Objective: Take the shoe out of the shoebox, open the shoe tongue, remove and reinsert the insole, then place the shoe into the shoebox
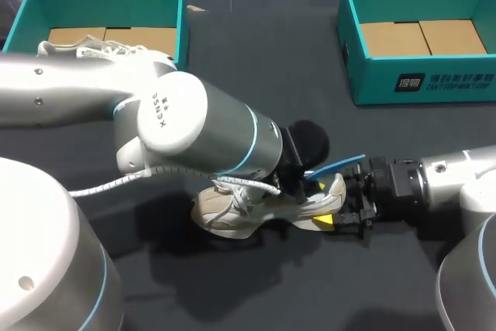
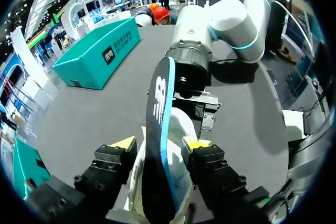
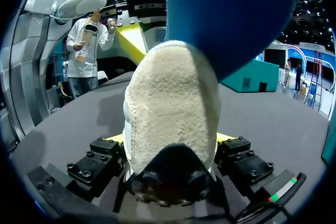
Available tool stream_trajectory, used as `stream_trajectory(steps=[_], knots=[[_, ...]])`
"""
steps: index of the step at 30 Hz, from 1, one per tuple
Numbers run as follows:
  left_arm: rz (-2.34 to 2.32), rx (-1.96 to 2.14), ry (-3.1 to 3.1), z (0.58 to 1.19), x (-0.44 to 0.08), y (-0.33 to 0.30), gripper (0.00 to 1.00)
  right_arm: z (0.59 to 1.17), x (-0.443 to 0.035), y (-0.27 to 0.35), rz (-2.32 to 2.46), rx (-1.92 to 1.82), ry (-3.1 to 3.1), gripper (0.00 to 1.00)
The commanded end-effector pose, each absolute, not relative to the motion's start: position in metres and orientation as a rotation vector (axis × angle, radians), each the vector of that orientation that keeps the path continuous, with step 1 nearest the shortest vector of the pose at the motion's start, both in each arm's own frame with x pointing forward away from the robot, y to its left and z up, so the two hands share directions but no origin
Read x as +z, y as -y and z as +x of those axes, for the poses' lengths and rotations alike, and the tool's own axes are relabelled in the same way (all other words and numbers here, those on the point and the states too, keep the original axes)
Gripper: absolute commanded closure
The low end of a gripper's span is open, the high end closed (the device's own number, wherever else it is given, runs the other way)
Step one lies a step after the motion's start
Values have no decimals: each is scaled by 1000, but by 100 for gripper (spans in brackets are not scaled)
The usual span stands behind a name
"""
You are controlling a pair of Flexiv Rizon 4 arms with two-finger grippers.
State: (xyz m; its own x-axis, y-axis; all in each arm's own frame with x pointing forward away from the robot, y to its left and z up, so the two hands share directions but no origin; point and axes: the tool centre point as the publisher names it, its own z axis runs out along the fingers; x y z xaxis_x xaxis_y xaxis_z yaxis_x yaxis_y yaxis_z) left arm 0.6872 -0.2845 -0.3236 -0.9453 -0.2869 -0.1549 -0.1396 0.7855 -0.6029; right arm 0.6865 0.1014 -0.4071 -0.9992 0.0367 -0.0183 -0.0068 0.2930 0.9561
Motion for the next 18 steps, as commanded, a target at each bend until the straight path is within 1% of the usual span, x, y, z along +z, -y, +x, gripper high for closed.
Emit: stream_trajectory(steps=[1,5,16,18], knots=[[-321,-885,-2732,687,-328,294,48,685,-407,-101,29,1840,-2500,100],[-308,-895,-2729,691,-331,297,50,685,-407,-101,29,1840,-2500,100],[-295,-948,-2726,701,-338,304,52,685,-407,-101,29,1840,-2500,100],[-295,-951,-2726,702,-340,305,55,685,-407,-101,29,1840,-2500,100]])
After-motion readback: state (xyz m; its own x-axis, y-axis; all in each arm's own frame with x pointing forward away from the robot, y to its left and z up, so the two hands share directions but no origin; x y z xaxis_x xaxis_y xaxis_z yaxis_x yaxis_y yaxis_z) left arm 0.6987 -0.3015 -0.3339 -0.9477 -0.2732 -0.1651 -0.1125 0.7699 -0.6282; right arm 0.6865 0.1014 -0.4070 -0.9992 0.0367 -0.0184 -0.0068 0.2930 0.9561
